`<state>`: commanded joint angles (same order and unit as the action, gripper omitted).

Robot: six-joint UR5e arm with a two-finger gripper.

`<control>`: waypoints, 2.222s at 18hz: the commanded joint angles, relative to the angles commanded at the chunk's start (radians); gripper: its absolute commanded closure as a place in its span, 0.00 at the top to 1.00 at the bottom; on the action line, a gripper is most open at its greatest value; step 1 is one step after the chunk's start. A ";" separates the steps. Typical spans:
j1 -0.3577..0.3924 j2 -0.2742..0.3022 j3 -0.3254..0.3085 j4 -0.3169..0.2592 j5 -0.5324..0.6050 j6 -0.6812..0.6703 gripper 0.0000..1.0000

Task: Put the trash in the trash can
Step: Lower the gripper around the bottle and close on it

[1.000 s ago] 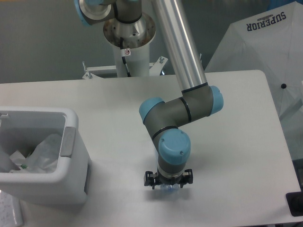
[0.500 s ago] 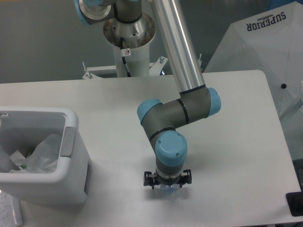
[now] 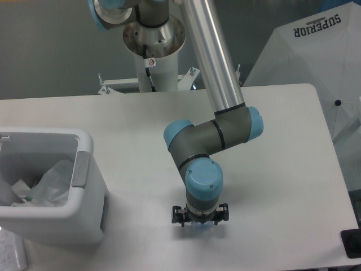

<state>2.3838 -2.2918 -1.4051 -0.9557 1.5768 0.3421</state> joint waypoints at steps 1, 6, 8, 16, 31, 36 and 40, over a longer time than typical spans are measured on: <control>0.000 -0.003 -0.002 0.002 0.009 0.002 0.97; 0.000 -0.003 -0.008 0.009 0.028 0.000 0.94; 0.000 -0.002 -0.008 0.008 0.028 0.002 0.93; -0.002 -0.002 -0.003 0.009 0.028 0.000 0.84; -0.011 0.006 -0.008 0.008 0.026 -0.003 0.64; -0.011 0.006 -0.006 0.008 0.026 -0.003 0.64; -0.009 0.006 0.052 0.008 0.026 0.011 0.64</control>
<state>2.3746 -2.2856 -1.3532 -0.9480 1.6030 0.3528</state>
